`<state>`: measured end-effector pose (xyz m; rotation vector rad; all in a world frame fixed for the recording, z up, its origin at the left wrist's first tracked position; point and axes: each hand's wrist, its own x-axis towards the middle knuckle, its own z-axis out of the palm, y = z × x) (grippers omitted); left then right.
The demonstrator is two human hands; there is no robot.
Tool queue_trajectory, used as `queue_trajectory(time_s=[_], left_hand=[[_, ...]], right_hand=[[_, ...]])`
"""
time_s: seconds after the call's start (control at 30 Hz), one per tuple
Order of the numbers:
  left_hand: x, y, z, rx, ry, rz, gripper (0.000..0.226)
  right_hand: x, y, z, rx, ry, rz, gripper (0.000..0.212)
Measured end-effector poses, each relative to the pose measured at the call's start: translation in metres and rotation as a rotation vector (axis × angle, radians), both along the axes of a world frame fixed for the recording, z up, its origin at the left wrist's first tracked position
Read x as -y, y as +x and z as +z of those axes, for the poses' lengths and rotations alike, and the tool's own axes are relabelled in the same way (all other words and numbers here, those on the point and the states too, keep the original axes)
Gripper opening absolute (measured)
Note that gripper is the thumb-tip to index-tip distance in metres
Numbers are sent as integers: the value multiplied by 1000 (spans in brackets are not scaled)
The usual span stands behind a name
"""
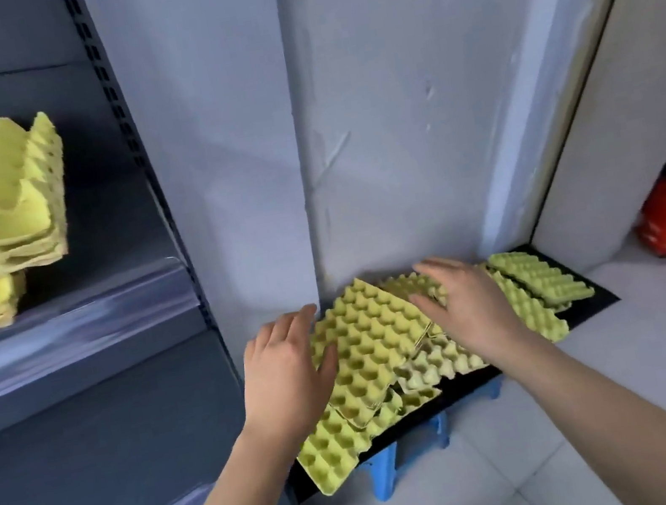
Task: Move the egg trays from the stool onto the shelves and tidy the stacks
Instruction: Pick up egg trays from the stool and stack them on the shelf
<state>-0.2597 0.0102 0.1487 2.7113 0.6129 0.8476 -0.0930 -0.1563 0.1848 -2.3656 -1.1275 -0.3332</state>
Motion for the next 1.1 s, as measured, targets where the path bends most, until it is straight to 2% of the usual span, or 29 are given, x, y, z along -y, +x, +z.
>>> queue_trajectory(time_s=[0.27, 0.6, 0.87, 1.1], left_hand=[[25, 105, -89, -228, -227, 110, 51], [-20, 177, -214, -596, -642, 273, 71], [-49, 221, -312, -775, -981, 422, 101], [-49, 235, -372, -742, -1225, 498, 128]], right_hand=[[23, 111, -80, -121, -166, 0, 41], [-20, 205, -186, -283, -372, 39, 44], [-71, 260, -267, -422, -610, 11, 66], [-96, 299, -320, -506, -744, -26, 89]])
